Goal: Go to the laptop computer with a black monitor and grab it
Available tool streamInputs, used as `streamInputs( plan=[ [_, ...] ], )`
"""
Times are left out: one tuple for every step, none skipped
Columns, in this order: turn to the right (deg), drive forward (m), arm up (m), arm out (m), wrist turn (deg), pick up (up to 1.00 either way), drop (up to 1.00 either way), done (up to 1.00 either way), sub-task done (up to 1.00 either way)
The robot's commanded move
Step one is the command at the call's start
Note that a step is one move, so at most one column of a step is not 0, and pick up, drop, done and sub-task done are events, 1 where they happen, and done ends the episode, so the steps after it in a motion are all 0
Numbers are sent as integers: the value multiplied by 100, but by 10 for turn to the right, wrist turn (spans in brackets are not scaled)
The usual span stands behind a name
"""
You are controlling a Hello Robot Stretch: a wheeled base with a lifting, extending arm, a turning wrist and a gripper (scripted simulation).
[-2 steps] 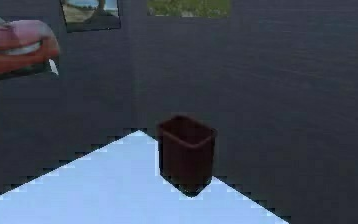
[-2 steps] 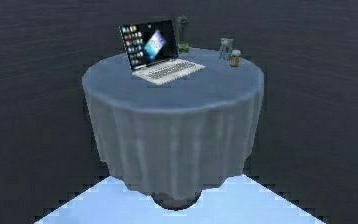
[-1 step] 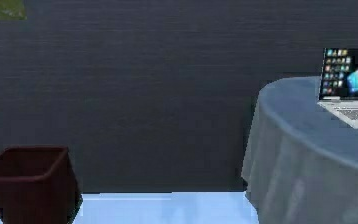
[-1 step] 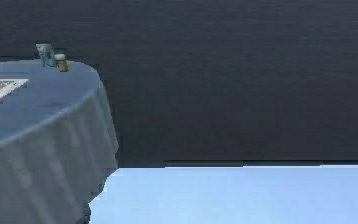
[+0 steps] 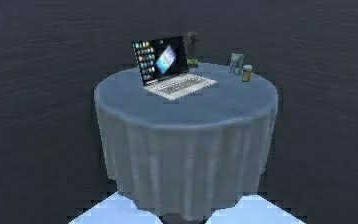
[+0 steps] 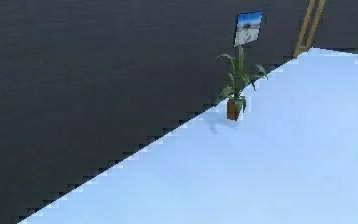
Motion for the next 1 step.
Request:
streamInputs(
  plan=[
    [240, 0, 0, 0, 0, 0, 0, 0, 0]
  ],
)
